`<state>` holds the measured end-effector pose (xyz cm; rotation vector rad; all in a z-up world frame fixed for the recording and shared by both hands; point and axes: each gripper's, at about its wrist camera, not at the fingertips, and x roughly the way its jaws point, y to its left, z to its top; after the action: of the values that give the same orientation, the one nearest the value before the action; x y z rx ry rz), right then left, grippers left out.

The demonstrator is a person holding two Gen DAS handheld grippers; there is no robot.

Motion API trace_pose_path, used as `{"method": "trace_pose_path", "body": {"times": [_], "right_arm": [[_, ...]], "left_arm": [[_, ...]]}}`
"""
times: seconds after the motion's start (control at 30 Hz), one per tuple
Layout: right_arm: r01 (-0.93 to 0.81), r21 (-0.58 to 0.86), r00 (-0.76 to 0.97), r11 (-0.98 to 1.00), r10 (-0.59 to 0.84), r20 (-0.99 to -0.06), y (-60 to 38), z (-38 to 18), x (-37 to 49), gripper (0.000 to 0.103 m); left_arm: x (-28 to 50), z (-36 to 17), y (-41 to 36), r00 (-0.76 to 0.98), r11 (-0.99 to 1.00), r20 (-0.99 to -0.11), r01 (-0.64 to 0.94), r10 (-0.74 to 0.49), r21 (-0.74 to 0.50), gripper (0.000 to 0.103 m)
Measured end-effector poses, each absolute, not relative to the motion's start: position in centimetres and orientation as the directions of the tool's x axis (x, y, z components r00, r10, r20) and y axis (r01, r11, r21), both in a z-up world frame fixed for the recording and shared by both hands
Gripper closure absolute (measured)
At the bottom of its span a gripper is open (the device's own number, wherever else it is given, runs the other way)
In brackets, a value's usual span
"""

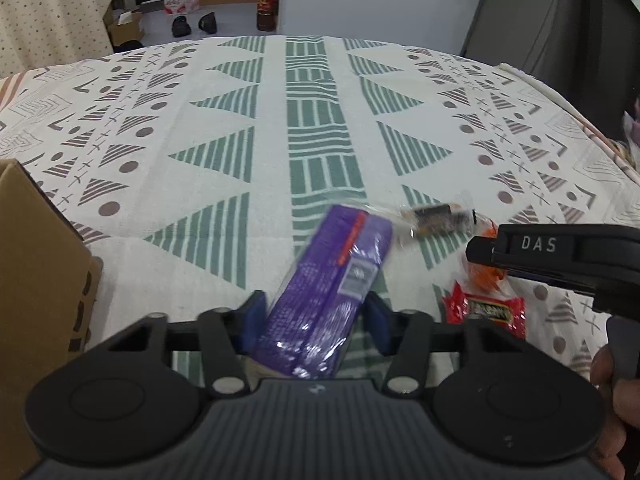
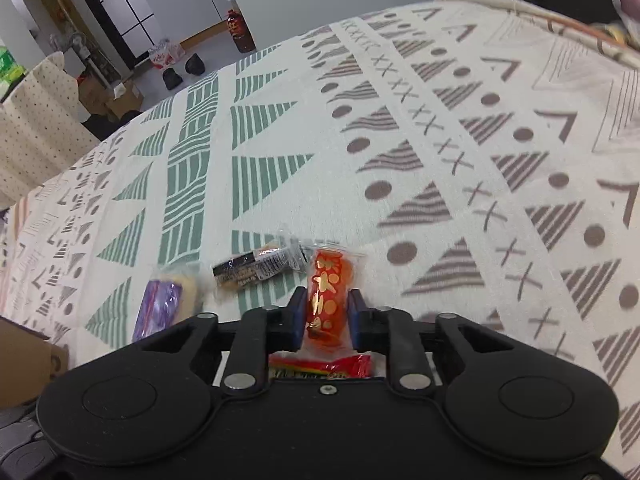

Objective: Organize snacks
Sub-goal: 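Close the left tool on the purple bread pack while the right tool grasps the orange candy, then carry both snacks over the cardboard box and open both tools to drop them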

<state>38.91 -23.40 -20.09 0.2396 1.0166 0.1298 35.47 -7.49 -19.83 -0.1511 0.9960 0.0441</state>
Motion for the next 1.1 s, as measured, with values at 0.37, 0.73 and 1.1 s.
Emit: {"method": "trace_pose_path", "body": {"times": [0.37,0.73,1.1], "right_arm": [[0.006,0.255,0.565,0.967,0.207,-0.799,-24.6,-17.7,35.2,0.084],[-0.062,0.273,0.638,0.960,0.249,-0.728,-23.6,-13.7,31.2,0.085],[-0.140,0.269,0.679,0.953,0.290,-0.674,-22.0,-10.4,26.6,0.085]], "left_arm": [[34.3,-18.9,-6.8,0.557,0.970,-0.827,-0.148,-0.077,-0.190,0.069],[30.8,-13.8,-6.2,0.642,0.967,-0.765,-0.157,-0.056,-0.203,0.069],[27.4,-9.9,-4.9,0.687,0.950,-0.720,-0.152,-0.098,-0.274,0.069]]}}
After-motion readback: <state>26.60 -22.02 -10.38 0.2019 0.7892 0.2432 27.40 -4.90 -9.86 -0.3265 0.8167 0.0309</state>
